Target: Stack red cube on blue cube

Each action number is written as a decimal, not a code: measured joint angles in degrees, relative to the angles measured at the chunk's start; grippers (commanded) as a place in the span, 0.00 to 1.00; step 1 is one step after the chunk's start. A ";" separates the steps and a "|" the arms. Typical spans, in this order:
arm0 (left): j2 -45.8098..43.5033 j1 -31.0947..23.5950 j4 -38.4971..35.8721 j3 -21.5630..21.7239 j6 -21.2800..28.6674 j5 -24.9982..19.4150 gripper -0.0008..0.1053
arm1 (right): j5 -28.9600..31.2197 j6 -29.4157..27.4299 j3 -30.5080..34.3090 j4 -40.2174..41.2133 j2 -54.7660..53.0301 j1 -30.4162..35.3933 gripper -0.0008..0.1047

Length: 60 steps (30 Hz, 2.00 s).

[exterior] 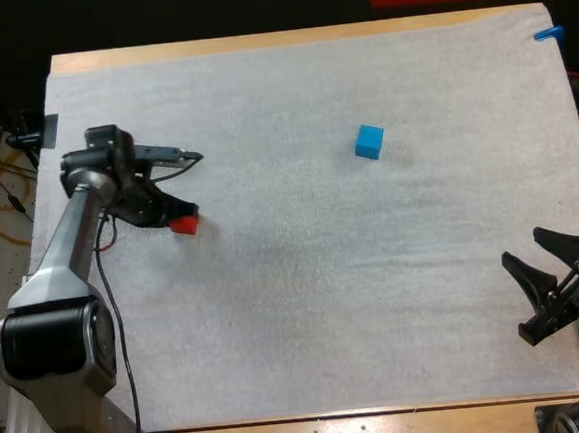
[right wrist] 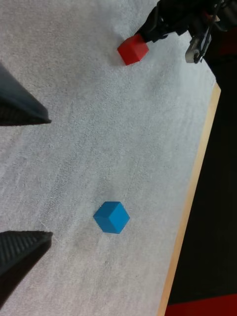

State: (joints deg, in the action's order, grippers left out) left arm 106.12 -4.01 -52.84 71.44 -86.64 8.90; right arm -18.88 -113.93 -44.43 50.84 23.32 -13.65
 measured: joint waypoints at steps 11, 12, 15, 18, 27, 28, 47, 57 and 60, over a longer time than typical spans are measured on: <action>0.00 9.33 0.51 0.00 0.00 4.47 0.01 | 0.00 0.00 0.00 0.00 0.00 0.00 0.45; 0.00 10.68 0.49 0.00 0.00 4.58 0.01 | 0.00 0.00 0.00 0.00 0.00 0.00 0.45; 0.00 13.66 0.49 0.00 0.00 4.90 0.01 | 0.00 0.00 0.00 0.00 0.00 0.00 0.45; 0.00 16.50 0.49 0.00 0.00 5.13 0.01 | 0.00 0.00 0.00 0.00 0.00 0.00 0.45; 0.00 22.83 0.49 0.00 -1.28 7.27 0.01 | 0.00 0.00 0.00 0.00 0.00 0.00 0.45; 0.00 23.12 0.49 0.00 -1.28 7.51 0.01 | 0.00 0.00 0.00 0.00 0.00 0.00 0.45; -24.47 15.71 -2.40 0.11 7.01 4.96 0.01 | 0.05 0.00 0.00 -0.08 2.78 0.00 0.45; -42.38 15.71 -5.50 -5.93 7.77 4.99 0.01 | 0.05 -0.86 0.00 -0.08 2.81 0.00 0.61; -48.26 15.71 -6.37 -9.34 7.18 4.99 0.01 | 0.05 -0.86 0.00 -0.08 2.81 0.00 0.63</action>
State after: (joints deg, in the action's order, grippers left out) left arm 57.86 11.70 -59.21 62.09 -79.47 13.89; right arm -18.83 -114.80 -44.43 50.76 26.13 -13.65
